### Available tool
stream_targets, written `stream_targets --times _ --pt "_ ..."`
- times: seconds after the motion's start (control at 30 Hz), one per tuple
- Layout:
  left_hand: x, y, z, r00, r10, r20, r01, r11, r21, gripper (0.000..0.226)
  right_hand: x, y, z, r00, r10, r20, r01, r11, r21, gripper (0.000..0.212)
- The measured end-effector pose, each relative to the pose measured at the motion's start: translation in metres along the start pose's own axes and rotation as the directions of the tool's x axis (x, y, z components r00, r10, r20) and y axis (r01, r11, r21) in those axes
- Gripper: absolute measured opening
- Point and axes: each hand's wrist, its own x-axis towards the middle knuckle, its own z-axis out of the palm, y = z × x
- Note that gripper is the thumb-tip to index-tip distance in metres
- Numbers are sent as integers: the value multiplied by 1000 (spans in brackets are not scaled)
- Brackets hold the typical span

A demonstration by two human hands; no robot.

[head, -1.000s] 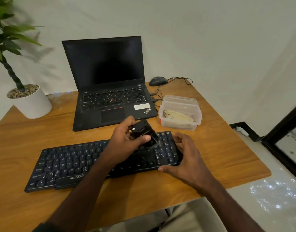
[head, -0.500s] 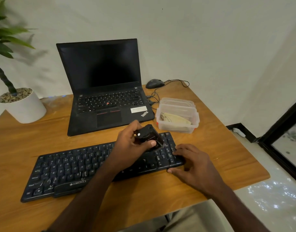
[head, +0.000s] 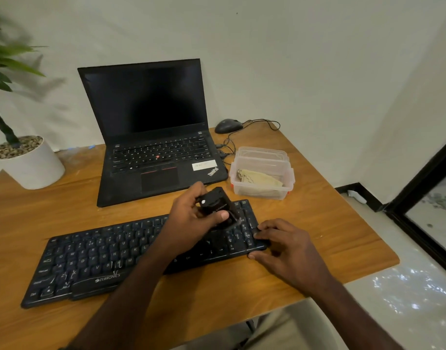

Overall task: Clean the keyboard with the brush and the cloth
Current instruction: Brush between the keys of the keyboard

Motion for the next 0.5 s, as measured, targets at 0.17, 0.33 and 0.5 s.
stream_targets --times 0.17,0.33,0.5 --pt "3 3 11 988 -12 155 -6 993 119 30 2 2 3 999 -39 18 40 999 -21 41" --pt "21 2 50 987 138 81 -147 982 116 33 -2 4 1 999 -53 -4 53 998 -25 35" --pt "18 6 36 992 115 -46 -113 992 50 30 -3 5 3 998 -67 -14 67 998 1 34"
